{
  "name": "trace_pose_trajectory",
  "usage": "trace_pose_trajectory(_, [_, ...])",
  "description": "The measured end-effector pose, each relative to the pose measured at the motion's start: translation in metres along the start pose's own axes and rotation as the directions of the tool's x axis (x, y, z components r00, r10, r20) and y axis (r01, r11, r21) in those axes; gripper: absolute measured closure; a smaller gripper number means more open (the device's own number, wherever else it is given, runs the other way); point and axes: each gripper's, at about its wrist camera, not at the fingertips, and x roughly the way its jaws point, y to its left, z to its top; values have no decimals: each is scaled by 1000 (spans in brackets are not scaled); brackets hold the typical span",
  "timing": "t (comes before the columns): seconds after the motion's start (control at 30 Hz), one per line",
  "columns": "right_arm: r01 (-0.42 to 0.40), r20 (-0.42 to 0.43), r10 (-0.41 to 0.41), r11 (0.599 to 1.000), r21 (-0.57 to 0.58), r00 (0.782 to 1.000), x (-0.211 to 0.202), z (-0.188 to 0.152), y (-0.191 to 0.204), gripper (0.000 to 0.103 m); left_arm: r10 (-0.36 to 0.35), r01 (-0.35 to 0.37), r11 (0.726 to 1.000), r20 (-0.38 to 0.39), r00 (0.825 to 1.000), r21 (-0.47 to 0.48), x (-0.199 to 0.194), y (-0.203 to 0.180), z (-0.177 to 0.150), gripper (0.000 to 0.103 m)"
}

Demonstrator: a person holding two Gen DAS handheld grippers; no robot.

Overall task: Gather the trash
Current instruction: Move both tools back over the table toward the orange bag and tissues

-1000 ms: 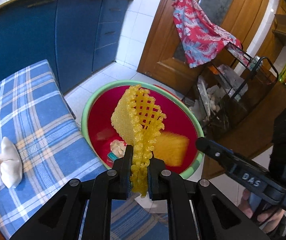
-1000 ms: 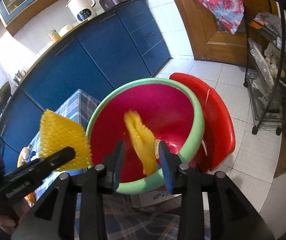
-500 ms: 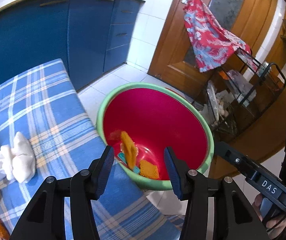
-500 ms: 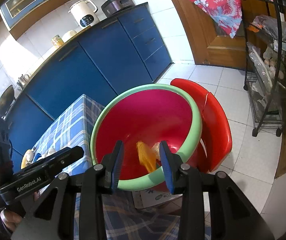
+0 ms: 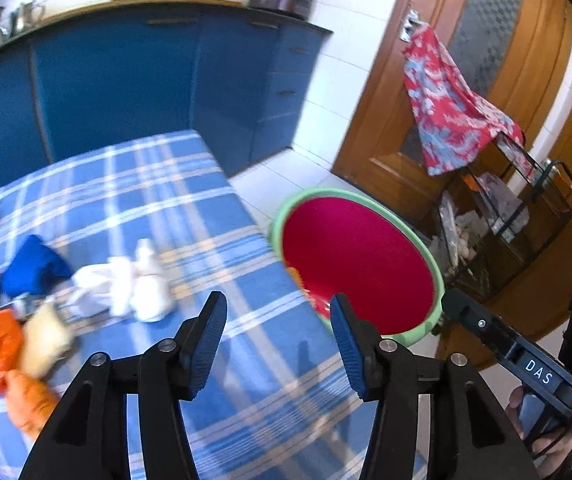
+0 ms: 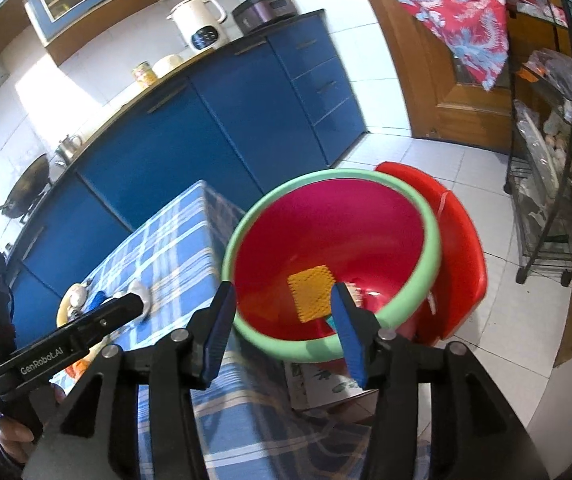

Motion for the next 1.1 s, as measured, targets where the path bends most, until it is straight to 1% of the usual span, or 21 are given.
trace_pose_trajectory(0.3, [-44,-18,43,997,-56,999,-1,-8,38,49,92,-88,993,44,995,-80,-43,43,-14,46])
trace_pose_trajectory(0.37, [-52,-20,50,996,-68,999,-1,-9,46,49,116,-109,988,56,992,-107,-52,55,-17,46])
trace_pose_trajectory(0.43, [-63,-27,61,995,-82,998,0,-11,56,48,126,-116,984,69,990,-138,-61,67,-20,46])
trace_pose_trajectory(0.63, [-97,-56,91,989,-115,994,5,-17,82,48,182,-157,961,91,979,-229,-80,104,-32,46])
trace_pose_trajectory(0.77, [-114,-80,104,984,-137,991,12,-21,96,48,229,-195,937,86,970,-289,-86,129,-40,46])
trace_pose_trajectory(0.87, [-128,-101,113,980,-155,988,20,-25,109,48,256,-219,915,69,964,-338,-86,151,-47,46])
trace_pose_trajectory(1.0, [-143,-127,120,972,-185,985,30,-27,125,46,265,-230,899,47,963,-373,-80,167,-53,46])
trace_pose_trajectory(1.1, [-153,-145,124,967,-206,982,40,-28,137,44,254,-222,892,29,967,-393,-73,176,-56,46])
